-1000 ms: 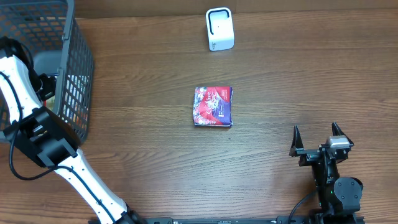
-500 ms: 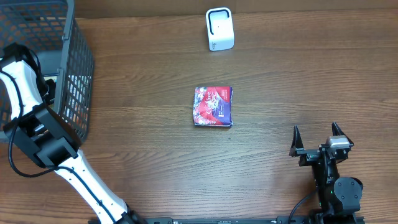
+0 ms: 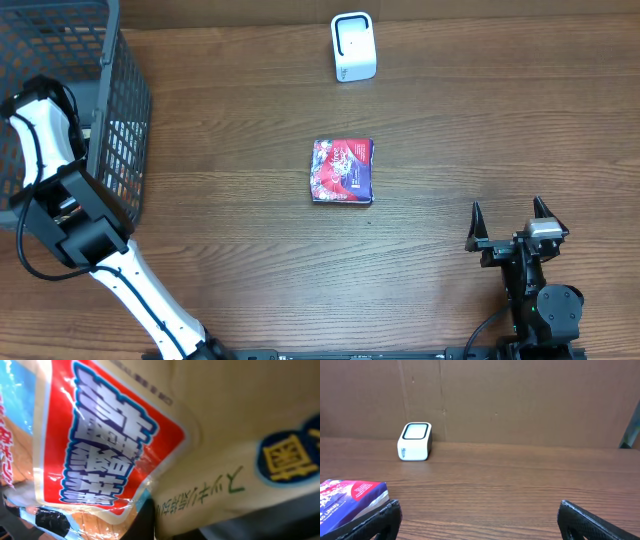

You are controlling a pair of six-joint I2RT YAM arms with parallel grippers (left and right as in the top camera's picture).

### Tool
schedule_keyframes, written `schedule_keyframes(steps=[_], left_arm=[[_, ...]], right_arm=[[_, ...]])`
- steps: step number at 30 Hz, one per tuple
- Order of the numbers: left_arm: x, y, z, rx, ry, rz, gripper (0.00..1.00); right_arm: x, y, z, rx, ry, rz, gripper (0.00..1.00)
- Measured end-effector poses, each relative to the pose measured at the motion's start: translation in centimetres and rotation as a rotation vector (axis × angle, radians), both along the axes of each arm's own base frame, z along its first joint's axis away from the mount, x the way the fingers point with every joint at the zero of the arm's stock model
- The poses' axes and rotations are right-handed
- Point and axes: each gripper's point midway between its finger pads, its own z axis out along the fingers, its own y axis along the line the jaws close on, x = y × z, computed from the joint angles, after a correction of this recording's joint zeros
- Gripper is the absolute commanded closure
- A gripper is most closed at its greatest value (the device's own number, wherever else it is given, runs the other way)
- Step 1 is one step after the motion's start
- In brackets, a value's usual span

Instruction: Scan the item barcode

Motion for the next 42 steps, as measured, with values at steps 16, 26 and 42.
schedule_keyframes(steps=[16, 26, 42], left_arm=[[-0.3, -0.5, 1.8, -0.022, 0.015, 0.075, 0.96], [5.7, -1.6, 8.9, -0.104, -0.340, 0.099, 0.96], [5.2, -0.5, 8.0, -0.043, -0.303, 0.111, 0.00]], right_arm=[[0.0, 0.0, 0.0, 0.000, 0.001, 0.000, 0.00], [0.0, 0.0, 0.0, 0.000, 0.001, 0.000, 0.00], [0.0, 0.0, 0.0, 0.000, 0.000, 0.000, 0.00]])
